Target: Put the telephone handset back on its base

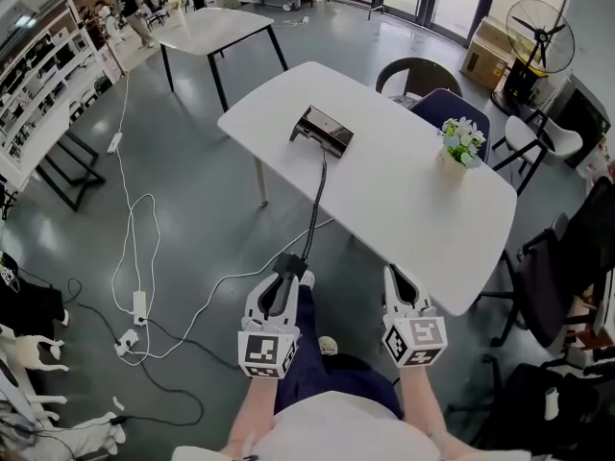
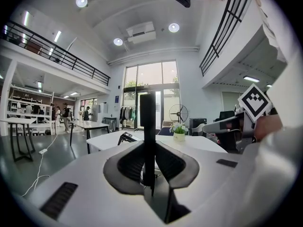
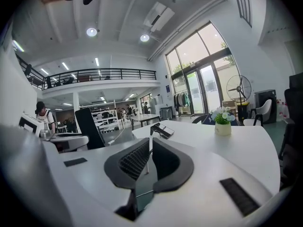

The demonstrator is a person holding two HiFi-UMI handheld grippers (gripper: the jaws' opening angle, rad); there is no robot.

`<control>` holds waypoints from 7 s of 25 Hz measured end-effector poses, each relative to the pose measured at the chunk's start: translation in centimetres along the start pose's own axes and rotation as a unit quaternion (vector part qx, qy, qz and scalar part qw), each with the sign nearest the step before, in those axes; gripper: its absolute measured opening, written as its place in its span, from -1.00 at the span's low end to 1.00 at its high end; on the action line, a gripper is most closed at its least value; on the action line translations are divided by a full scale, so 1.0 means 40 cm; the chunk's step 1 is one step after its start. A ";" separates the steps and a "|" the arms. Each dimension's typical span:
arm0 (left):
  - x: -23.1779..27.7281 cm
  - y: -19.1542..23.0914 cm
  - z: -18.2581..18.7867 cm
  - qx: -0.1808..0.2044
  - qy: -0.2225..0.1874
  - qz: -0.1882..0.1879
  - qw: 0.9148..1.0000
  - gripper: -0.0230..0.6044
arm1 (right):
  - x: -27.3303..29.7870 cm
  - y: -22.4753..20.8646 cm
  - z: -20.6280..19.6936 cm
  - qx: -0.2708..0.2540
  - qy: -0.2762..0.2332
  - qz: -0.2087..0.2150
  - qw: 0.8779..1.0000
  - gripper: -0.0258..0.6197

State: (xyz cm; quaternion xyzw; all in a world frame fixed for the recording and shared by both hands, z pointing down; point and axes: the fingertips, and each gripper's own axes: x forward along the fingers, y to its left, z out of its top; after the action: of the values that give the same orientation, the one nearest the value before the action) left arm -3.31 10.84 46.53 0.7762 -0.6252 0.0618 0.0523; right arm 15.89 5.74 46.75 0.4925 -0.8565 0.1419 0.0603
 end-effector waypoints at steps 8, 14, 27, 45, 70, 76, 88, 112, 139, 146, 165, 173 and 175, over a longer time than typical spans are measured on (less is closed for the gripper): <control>0.089 0.046 0.001 -0.009 0.000 -0.009 1.000 -0.69 | 0.084 -0.019 0.018 -0.003 0.006 -0.008 1.000 -0.79; 0.188 0.112 0.015 -0.020 0.004 -0.017 1.000 -0.69 | 0.207 -0.030 0.061 0.000 0.009 -0.011 1.000 -0.79; 0.403 0.272 0.106 0.000 -0.007 -0.042 0.999 -0.69 | 0.459 -0.013 0.166 0.000 -0.003 -0.014 1.000 -0.79; 0.594 0.376 0.121 0.001 -0.004 -0.097 0.995 -0.69 | 0.627 -0.043 0.189 0.011 -0.001 -0.061 0.998 -0.79; 0.741 0.350 0.074 -0.065 0.026 -0.152 0.986 -0.69 | 0.688 -0.099 0.141 0.033 0.036 -0.097 0.994 -0.79; 0.806 0.328 0.060 -0.153 0.033 -0.141 0.978 -0.69 | 0.712 -0.160 0.173 0.033 0.038 -0.095 0.994 -0.79; 0.892 0.307 0.011 -0.337 0.041 -0.118 0.933 -0.69 | 0.772 -0.212 0.178 0.035 0.055 -0.073 0.995 -0.79; 1.019 0.313 -0.116 -0.545 0.008 -0.064 0.836 -0.70 | 0.779 -0.273 0.148 0.054 0.073 -0.079 0.993 -0.79; 1.097 0.348 -0.205 -0.534 0.010 -0.063 0.843 -0.70 | 0.826 -0.318 0.109 0.065 0.109 -0.080 0.989 -0.79; 1.097 0.351 -0.223 -0.537 0.009 -0.061 0.841 -0.70 | 0.839 -0.319 0.107 0.064 0.114 -0.079 0.988 -0.79; 1.111 0.364 -0.262 -0.511 0.077 -0.041 0.855 -0.68 | 0.839 -0.307 0.110 0.065 0.116 -0.080 0.988 -0.79; 1.112 0.364 -0.267 -0.481 0.081 -0.041 0.872 -0.66 | 0.824 -0.307 0.107 0.066 0.112 -0.083 0.988 -0.79; 1.114 0.363 -0.263 -0.482 0.082 -0.046 0.871 -0.65 | 0.818 -0.309 0.108 0.067 0.110 -0.085 0.988 -0.79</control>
State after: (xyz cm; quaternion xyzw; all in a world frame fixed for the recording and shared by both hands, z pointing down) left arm -8.45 -33.54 64.16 0.6743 -0.5347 -0.1869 0.4738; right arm 10.07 -28.45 52.87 0.5480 -0.7883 0.2463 0.1331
